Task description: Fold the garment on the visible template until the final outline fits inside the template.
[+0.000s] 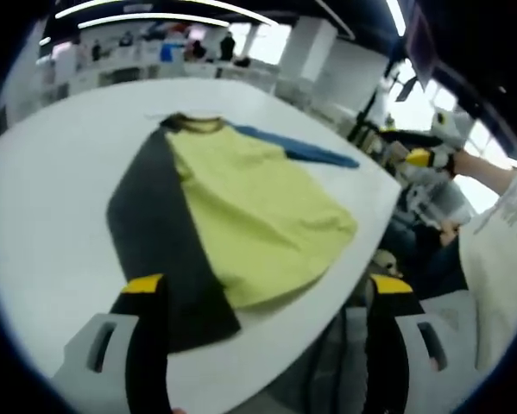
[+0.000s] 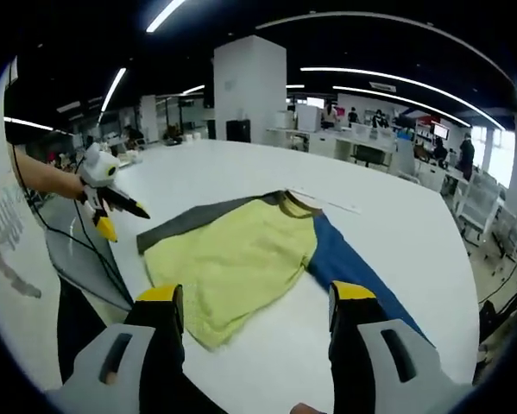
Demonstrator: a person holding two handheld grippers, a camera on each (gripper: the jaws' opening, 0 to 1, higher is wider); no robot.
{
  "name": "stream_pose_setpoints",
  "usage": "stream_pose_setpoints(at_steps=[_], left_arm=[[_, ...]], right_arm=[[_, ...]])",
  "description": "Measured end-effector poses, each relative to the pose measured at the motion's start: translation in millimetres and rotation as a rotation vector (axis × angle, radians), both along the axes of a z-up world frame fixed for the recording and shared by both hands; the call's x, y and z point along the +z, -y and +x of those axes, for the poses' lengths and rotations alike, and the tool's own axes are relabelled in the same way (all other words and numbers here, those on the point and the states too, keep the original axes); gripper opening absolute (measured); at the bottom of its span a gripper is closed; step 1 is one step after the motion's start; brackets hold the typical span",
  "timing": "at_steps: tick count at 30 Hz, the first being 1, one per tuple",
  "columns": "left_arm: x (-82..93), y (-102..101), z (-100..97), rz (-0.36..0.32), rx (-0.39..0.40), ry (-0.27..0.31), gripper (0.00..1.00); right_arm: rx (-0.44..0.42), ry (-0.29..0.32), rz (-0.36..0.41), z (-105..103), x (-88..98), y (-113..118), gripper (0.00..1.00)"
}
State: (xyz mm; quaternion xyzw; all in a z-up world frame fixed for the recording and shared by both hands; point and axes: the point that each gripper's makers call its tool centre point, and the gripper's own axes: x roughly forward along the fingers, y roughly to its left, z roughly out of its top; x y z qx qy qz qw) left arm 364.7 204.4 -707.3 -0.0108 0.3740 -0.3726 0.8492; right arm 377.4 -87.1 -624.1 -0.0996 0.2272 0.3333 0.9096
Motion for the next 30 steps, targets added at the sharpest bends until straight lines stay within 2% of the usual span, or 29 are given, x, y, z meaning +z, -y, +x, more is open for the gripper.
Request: stream_pose_setpoints(at_steps=[4,8,17,22,30], left_arm=[[-7.4,-4.9,-0.3,0.020,0.008,-0.007,0.89],[-16.0,-11.5,0.9,0.044,0.027,-0.009,0.83],[-33.4,-20.3,3.9,0.088,0.075,-0.019,0.81],[-44.4,-24.8,4.2,0.102,0.088,-0.043,0.73],[-62.3,-30.7,10.3,0.208,0.068,-0.049,0.65]], right_arm=[[-0.018,-0.010,0.001,-3.5,-4.3,0.0,0.68],[-0.029,-0.011,0.013,-7.8,-6.2,-3.6,0.68],[-0.033,-0.033,0.020,-20.8,-13.5,-13.6,0.68],[-0.045,-0.038,0.030,-23.8,-12.6,-15.3,0.67],[-0.063,-0.044,0.039,-28.7,-12.5,-14.0,0.67]])
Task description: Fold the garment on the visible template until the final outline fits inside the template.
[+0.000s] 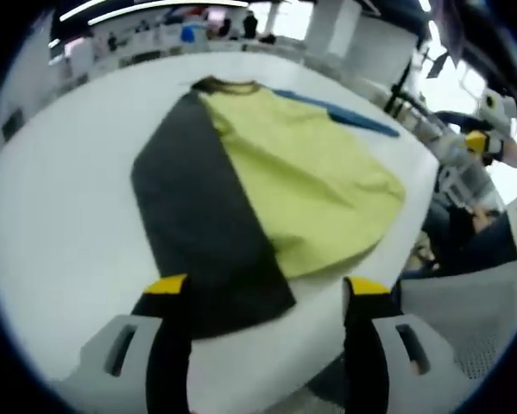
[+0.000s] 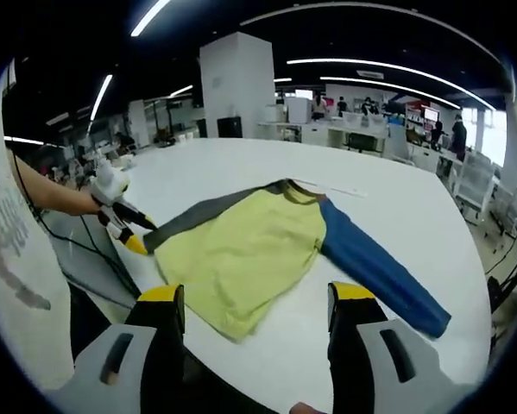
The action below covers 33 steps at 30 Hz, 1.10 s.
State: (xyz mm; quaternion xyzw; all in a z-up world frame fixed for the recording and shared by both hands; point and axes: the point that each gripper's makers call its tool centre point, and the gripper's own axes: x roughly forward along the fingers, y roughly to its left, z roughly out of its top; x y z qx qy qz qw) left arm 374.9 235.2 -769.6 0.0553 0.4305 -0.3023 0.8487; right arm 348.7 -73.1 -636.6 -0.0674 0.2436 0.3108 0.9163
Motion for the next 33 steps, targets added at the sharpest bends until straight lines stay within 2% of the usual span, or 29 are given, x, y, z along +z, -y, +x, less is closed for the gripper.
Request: stream_pose_setpoints(at_steps=[3,6,7,11,12,14,16,20,23,27,31,33], left_arm=[[-3.1,0.7,2.5,0.035,-0.012,0.015,0.61],[-12.6,-5.6,0.4,0.120,-0.050,0.021,0.53],[-11.0,-6.2,5.7,0.130,-0.051,0.055,0.49],[-10.7,-10.7,7.6,0.132,-0.025,0.059,0.39],[-10.4,-12.4,7.6,0.137,-0.028,0.069,0.33],[-9.5,-14.3,6.1,0.146,-0.037,0.073,0.13],[-8.1,-16.9,5.6,0.156,-0.033,0.081,0.02],[3.1,-17.2,9.4,0.120,0.003,0.115,0.01],[19.8,-16.1,15.7,0.060,0.048,0.157,0.01],[35.8,-20.1,23.2,0.023,0.092,0.181,0.01],[51.5,-30.9,38.3,-0.048,0.192,0.200,0.01],[66.4,-36.9,47.3,-0.120,0.270,0.210,0.01]], right_arm=[[-0.011,-0.001,0.003,-2.3,0.4,1.9,0.67],[-0.020,-0.006,-0.002,-4.9,-0.3,4.5,0.67],[-0.021,-0.006,-0.003,-5.6,0.0,4.8,0.66],[-0.027,-0.001,-0.003,-7.7,3.2,4.9,0.66],[-0.028,-0.001,-0.003,-8.0,3.5,4.8,0.66],[-0.030,-0.004,-0.002,-8.5,3.2,4.6,0.66],[-0.030,-0.006,-0.006,-9.1,2.7,4.3,0.65],[-0.036,-0.007,-0.001,-9.2,3.8,3.3,0.64],[-0.040,-0.004,0.007,-10.0,6.1,1.6,0.64],[-0.042,-0.008,0.014,-11.8,5.1,0.0,0.64],[-0.041,-0.008,0.016,-13.5,6.3,-1.4,0.63],[-0.045,-0.006,0.018,-14.0,7.3,-0.3,0.63]])
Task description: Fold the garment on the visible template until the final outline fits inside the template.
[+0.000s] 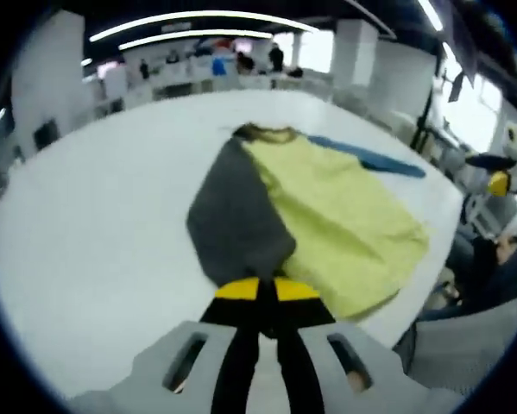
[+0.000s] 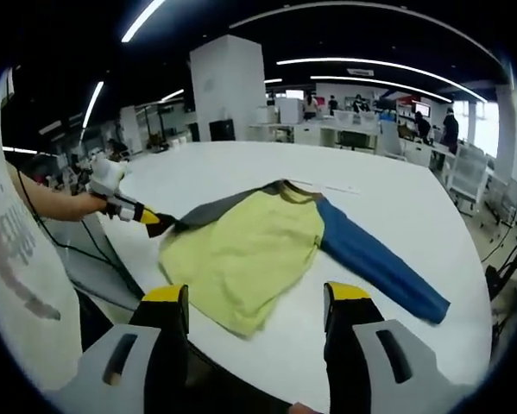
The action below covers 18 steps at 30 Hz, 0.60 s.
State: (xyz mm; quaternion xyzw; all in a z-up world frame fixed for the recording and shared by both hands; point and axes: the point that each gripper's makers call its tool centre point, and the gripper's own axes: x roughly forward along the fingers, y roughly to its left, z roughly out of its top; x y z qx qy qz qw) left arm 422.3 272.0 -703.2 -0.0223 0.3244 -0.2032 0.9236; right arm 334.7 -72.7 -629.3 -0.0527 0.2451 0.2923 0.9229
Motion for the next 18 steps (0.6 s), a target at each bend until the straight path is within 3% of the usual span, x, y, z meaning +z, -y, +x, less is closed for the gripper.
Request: stream_pose_setpoints(at_steps=[3,7,10,18], left_arm=[[20.8,-15.1,14.7,-0.052,0.074,0.042,0.01],[31.9,-33.5,25.9,-0.060,0.117,0.048,0.01],[43.3,-49.0,35.2,-0.111,0.184,0.061,0.01],[59.3,-77.2,53.3,-0.104,0.242,0.085,0.01]], right_arm=[[-0.009,-0.001,0.004,-1.1,0.4,2.6,0.63],[-0.013,-0.007,0.008,-3.9,-1.1,4.0,0.62],[-0.017,-0.008,0.007,-6.1,-1.7,5.2,0.62],[-0.044,-0.029,0.010,-15.3,-8.1,10.0,0.62]])
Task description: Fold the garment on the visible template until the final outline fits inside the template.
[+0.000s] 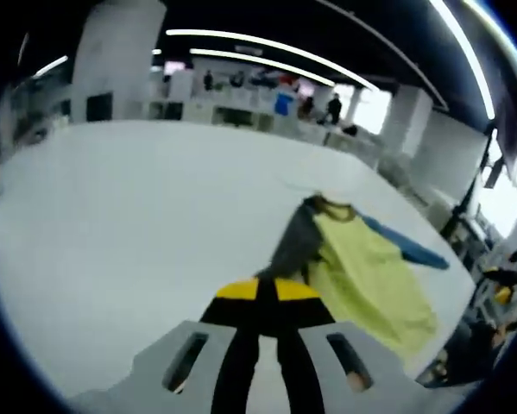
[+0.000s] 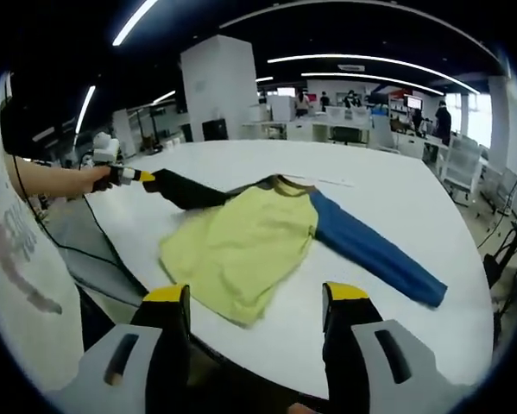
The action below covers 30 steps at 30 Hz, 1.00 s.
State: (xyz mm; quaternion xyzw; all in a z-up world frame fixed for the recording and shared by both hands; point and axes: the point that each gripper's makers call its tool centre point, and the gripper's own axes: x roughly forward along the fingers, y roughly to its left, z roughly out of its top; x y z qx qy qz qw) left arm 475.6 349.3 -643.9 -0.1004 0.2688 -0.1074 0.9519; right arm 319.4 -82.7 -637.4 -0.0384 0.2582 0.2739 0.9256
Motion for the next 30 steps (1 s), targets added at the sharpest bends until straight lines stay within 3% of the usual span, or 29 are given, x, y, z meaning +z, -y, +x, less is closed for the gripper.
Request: stream_pose_setpoints(at_steps=[21,30], left_arm=[[26.3,-53.3,35.5,0.012,0.106,0.043,0.01],[33.4,-77.7,39.4,0.006,0.161,0.044,0.01]], right_arm=[[-0.016,-0.020,-0.022,-6.0,0.1,0.3,0.60],[0.019,-0.027,-0.019,0.3,1.2,-18.8,0.59]])
